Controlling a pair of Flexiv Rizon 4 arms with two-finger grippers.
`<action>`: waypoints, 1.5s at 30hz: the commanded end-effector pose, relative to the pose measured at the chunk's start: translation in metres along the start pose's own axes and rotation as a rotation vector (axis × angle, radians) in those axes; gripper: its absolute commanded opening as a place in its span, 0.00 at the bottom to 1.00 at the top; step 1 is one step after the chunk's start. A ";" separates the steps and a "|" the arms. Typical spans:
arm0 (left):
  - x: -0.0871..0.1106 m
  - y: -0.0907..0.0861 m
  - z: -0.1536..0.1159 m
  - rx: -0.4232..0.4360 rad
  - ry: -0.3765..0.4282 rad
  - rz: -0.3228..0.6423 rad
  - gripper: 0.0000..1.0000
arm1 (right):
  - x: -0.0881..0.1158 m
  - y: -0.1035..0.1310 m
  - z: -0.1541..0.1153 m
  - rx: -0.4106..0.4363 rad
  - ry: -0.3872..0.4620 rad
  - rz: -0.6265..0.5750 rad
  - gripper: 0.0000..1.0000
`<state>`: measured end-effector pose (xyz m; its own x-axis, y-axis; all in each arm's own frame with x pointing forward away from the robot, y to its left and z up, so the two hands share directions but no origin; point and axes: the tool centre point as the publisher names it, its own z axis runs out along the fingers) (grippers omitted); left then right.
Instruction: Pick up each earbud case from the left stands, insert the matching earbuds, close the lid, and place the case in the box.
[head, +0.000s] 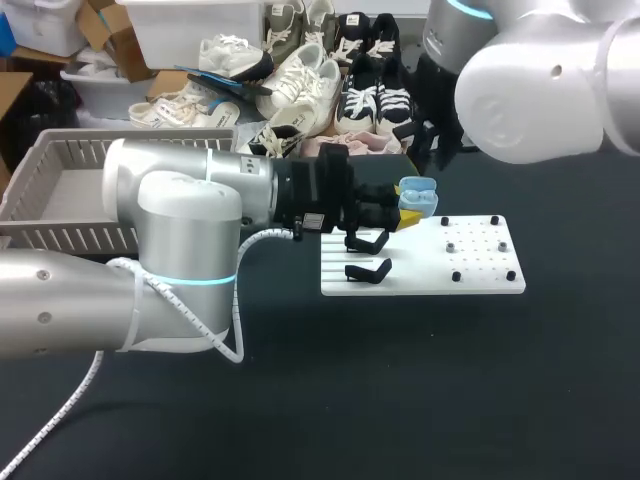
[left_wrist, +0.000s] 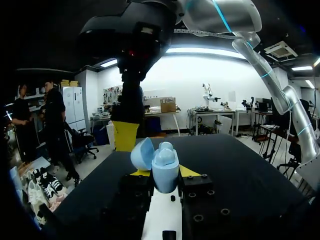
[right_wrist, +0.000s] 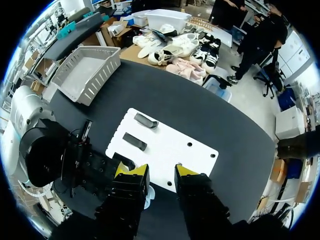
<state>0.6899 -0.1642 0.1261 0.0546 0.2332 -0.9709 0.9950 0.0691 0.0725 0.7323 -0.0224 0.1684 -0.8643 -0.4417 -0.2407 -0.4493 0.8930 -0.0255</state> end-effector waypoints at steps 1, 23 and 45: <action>0.000 -0.001 0.000 -0.004 -0.002 0.001 0.00 | 0.011 0.001 -0.004 -0.003 -0.017 0.006 0.30; 0.000 -0.001 0.000 -0.004 -0.002 0.001 0.00 | 0.034 0.014 -0.016 -0.061 -0.070 0.049 0.31; 0.008 0.045 -0.091 -0.229 0.031 0.038 0.00 | 0.096 -0.010 -0.033 -0.101 -0.160 0.283 0.32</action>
<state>0.7411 -0.1012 0.1330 0.0773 0.2803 -0.9568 0.9656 0.2181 0.1419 0.6576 -0.0683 0.1784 -0.9415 -0.1788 -0.2857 -0.2276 0.9625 0.1477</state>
